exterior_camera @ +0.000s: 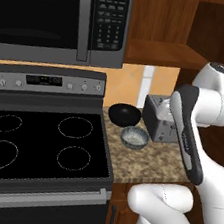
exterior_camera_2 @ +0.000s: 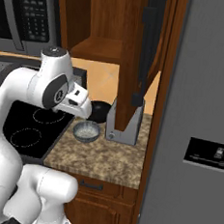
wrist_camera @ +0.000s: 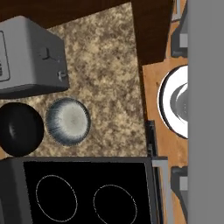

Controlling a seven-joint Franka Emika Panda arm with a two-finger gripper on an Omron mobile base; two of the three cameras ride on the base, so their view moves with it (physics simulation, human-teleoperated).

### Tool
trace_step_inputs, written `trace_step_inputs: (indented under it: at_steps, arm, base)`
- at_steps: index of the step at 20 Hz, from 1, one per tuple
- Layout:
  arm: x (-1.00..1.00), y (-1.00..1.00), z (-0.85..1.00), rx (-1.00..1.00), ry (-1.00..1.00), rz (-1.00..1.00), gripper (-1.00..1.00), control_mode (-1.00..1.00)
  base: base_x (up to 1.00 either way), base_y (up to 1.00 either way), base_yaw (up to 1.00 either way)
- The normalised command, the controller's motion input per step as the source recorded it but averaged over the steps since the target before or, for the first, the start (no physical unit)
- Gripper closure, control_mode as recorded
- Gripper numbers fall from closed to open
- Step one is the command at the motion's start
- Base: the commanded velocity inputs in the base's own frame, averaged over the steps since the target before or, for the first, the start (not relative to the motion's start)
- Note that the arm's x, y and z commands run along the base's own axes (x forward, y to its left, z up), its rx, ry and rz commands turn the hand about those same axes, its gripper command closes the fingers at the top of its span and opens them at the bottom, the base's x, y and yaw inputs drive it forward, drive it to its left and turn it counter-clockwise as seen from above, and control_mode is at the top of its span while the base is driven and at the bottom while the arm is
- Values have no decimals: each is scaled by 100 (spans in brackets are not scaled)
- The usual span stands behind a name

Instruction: Pick up the bowls on the counter and stack them on top of one another in the open cabinet. Place the smaller bowl on top of the larger bowl.

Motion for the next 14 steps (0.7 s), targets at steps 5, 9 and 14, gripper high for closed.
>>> trace_step_inputs:
  at_steps: [5,9,14]
  arm:
    - [-20,-5,-31,7,0,-36,-100,-100]
    - [0,0,-26,9,7,-30,-100,-100]
    - [5,0,-27,14,8,-10,-100,-100]
  base:
    - [0,0,0]
    - [0,0,0]
    - [0,0,0]
